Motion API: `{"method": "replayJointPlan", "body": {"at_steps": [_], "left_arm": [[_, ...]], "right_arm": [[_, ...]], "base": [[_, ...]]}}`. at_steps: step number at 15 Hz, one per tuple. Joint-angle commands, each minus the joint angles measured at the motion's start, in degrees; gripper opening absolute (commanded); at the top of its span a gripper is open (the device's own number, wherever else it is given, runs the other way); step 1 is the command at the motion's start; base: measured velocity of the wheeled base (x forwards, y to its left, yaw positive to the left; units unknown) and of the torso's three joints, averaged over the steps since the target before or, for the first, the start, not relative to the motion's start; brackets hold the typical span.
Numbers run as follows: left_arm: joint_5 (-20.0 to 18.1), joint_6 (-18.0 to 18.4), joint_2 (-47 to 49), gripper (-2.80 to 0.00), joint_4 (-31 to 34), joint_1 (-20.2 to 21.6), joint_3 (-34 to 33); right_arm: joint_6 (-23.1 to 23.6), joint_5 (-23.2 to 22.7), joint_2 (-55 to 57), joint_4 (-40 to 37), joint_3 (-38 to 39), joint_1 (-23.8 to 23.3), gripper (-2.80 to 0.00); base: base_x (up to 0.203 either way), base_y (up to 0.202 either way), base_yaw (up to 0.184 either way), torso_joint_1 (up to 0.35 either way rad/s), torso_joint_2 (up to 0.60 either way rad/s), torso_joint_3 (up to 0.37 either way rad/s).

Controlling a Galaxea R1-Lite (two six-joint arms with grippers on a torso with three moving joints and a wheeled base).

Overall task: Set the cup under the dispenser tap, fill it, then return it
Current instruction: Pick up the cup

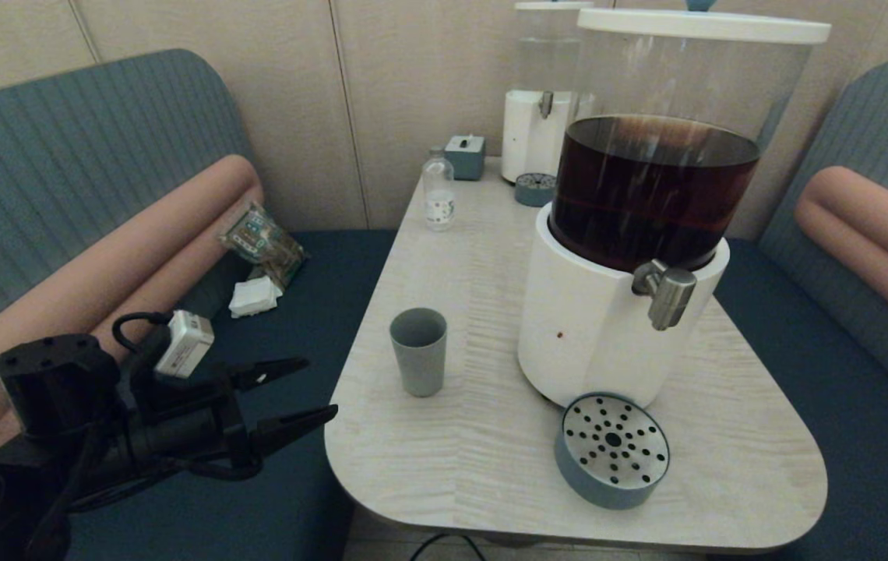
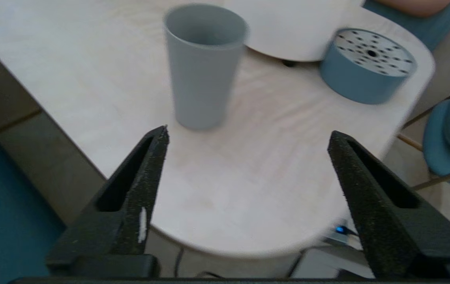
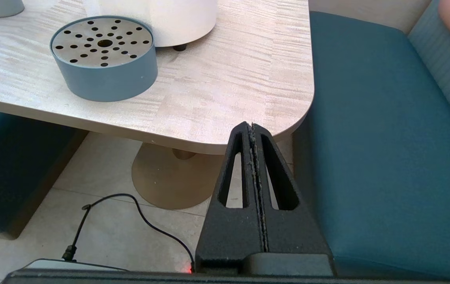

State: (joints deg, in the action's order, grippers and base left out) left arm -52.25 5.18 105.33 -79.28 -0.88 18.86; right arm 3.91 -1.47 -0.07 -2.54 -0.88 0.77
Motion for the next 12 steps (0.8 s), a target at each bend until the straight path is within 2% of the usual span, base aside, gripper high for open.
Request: {"method": "replayJointPlan", "body": {"at_steps": [1, 9, 12], "left_arm": [[-1.8, 0.2, 4.5, 0.00, -0.5, 0.0, 3.3], [-2.1, 2.8, 17.1, 0.00, -1.6, 0.0, 9.8], [3.5, 3.4, 20.3, 0.00, -2.2, -0.1, 13.8]], "right_arm": [[0.0, 0.0, -0.1, 0.0, 0.0, 0.0, -2.80], [0.0, 0.0, -0.2, 0.0, 0.0, 0.0, -2.80], [0.0, 0.0, -0.2, 0.0, 0.0, 0.0, -2.80]], "base": [[0.000, 0.000, 0.000, 0.000, 0.00, 0.000], [0.000, 0.000, 0.000, 0.000, 0.00, 0.000], [0.000, 0.000, 0.000, 0.000, 0.00, 0.000]]}}
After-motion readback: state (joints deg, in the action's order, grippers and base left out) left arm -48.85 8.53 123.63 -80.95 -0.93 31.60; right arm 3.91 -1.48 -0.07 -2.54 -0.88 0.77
